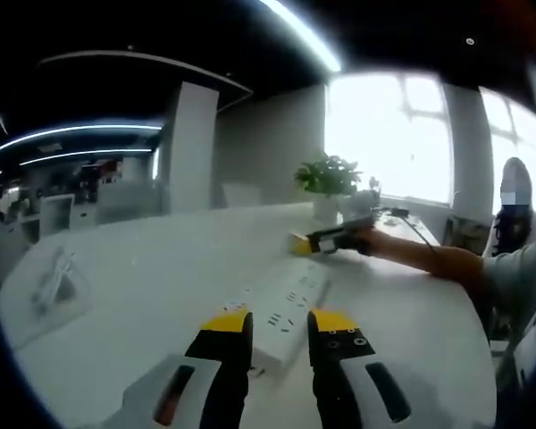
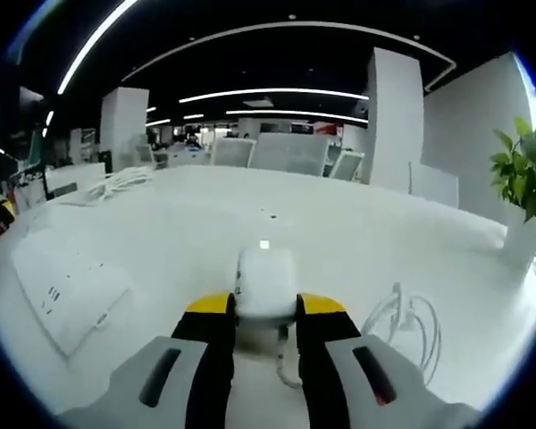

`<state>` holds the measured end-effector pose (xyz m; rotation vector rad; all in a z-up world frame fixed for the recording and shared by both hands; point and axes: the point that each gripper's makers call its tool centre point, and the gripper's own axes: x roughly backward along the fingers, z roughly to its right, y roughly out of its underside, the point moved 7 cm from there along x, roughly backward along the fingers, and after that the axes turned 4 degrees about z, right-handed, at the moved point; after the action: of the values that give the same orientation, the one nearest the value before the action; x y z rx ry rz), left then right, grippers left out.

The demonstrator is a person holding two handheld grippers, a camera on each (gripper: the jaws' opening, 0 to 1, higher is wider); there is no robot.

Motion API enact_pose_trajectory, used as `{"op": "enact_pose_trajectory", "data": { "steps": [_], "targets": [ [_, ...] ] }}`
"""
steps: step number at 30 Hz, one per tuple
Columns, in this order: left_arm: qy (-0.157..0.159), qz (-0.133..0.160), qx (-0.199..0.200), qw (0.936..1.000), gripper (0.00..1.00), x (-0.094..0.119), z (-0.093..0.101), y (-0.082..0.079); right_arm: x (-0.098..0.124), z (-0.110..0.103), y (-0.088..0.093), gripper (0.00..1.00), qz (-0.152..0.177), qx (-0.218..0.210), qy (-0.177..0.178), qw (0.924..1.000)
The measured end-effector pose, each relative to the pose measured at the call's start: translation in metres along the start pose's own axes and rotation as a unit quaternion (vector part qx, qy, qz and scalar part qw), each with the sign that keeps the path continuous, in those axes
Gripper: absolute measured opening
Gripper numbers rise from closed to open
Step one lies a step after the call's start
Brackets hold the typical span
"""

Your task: Straighten the power strip on the desk, plug the charger into it

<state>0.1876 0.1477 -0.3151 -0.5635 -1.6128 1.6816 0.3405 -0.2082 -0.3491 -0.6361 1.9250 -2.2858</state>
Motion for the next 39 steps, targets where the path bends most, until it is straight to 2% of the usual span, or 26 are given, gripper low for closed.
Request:
{"op": "enact_pose_trajectory", "data": {
  "steps": [10,18,28,34,39],
  "targets": [
    [-0.001,-0.001,0.0,1.0,0.25,0.0,0.001,0.002,0.007,-0.001,-0.001,0.26,-0.014,0.032,-0.001,0.9994],
    [-0.002,-0.005,-0.002,1.0,0.25,-0.001,0.003,0.004,0.017,-0.004,-0.003,0.26,-0.034,0.039,-0.005,0.9986],
    [0.0,-0.008,-0.002,1.0,0.25,-0.002,0.004,0.006,0.025,-0.006,-0.008,0.26,-0.033,0.032,-0.017,0.9988],
    [0.0,-0.008,-0.003,1.0,0.25,-0.002,0.004,0.006,0.031,-0.01,-0.015,0.26,-0.037,0.054,-0.032,0.9973],
    [-0.001,-0.008,-0.004,1.0,0.25,-0.002,0.003,0.006,0.037,-0.018,-0.023,0.26,-0.035,0.092,-0.055,0.9936]
  ]
}}
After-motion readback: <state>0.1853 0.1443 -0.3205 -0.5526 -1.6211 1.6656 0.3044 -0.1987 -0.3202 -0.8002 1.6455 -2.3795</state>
